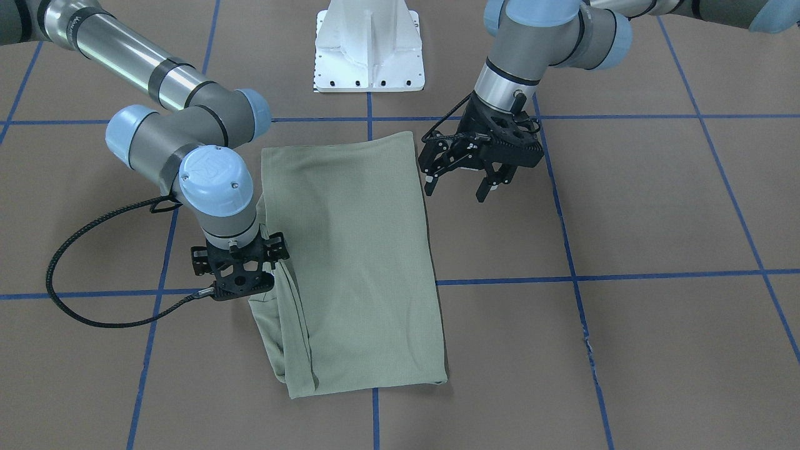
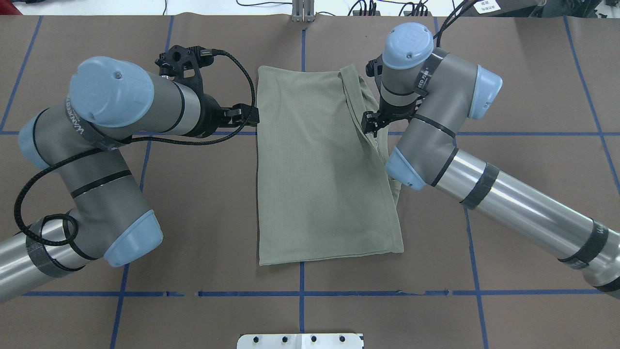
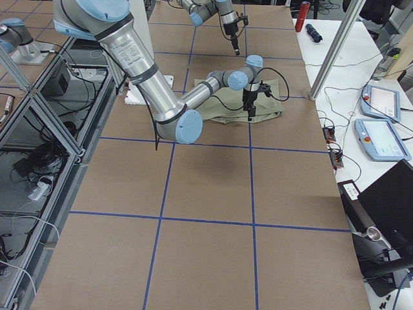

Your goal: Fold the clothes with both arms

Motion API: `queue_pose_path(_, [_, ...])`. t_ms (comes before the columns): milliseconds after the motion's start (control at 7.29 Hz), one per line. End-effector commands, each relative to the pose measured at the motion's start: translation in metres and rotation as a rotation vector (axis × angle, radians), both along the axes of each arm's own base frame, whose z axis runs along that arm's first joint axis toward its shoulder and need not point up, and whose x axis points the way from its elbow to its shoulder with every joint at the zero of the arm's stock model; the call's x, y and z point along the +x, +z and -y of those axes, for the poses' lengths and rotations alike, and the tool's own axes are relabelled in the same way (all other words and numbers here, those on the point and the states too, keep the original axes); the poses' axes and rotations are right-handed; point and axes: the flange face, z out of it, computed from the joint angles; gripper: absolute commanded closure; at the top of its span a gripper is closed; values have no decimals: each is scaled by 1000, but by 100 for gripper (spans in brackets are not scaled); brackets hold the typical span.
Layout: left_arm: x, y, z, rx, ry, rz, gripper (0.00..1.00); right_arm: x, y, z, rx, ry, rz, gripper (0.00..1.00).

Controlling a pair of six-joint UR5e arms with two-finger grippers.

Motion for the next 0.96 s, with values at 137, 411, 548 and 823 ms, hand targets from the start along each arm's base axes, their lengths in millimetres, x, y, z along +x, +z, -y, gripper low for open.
queue_pose_path(137, [0, 0, 0, -1, 0, 0, 1, -44, -25, 21, 43, -18, 42, 0])
queue_pose_path(411, [0, -2, 0, 0, -1, -3, 1, -58, -4, 14, 35, -52, 6, 0])
queue_pose_path(548, [0, -1, 0, -1, -1, -2, 1, -58, 1, 13, 43, -66, 0, 0])
queue_pose_path(823, [1, -1, -1, -1, 0, -2, 1, -58, 9, 13, 30, -80, -3, 0])
